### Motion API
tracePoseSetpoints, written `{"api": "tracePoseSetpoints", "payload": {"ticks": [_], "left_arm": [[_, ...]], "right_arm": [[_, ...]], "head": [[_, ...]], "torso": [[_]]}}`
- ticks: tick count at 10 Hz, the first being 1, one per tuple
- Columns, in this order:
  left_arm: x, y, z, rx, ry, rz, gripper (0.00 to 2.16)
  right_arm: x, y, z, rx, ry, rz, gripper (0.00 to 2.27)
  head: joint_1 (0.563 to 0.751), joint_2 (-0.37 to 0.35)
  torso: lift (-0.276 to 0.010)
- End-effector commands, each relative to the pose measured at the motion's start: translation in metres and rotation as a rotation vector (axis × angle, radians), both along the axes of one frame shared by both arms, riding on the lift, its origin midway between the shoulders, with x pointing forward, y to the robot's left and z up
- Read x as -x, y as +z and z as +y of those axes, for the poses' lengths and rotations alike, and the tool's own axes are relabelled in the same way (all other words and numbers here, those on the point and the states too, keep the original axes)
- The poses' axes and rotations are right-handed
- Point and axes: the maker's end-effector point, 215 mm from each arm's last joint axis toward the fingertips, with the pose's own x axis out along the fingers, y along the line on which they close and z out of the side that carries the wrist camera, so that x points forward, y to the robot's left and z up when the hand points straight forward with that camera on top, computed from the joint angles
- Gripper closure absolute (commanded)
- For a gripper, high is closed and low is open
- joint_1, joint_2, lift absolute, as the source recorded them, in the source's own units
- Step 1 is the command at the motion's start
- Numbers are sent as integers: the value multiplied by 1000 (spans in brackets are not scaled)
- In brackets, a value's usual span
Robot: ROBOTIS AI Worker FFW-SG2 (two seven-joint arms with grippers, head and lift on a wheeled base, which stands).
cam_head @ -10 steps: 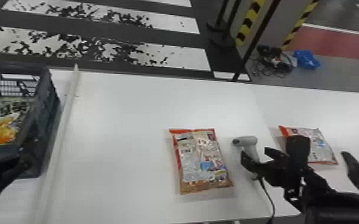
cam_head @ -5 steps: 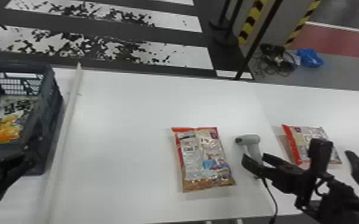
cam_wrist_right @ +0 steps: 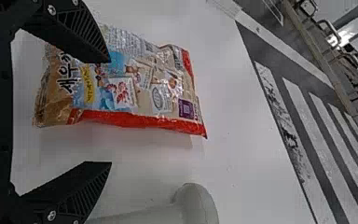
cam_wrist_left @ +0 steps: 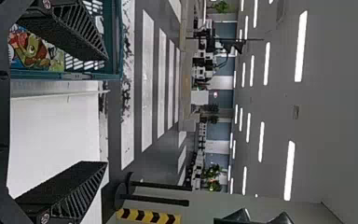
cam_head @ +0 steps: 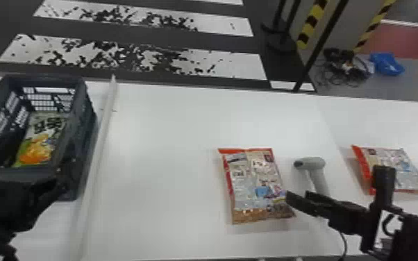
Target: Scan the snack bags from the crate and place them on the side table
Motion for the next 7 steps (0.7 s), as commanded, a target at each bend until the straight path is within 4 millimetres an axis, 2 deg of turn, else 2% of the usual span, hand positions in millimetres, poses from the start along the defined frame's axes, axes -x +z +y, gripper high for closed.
{"api": "tracePoseSetpoints", "payload": {"ticks": [1,5,7], "left_arm": [[0,0,0,2,2,0,73],[0,-2,0,7,2,4,76],[1,-3,0,7,2,5,76]], "right_arm": [[-1,-8,6,-21,23,29,110],[1,-22,20,-41,84,65,117],[3,-26,28,-26,123,75,299]], "head": [[695,-122],[695,-98],[695,-87]], "torso": [[-94],[-94],[-94]]}}
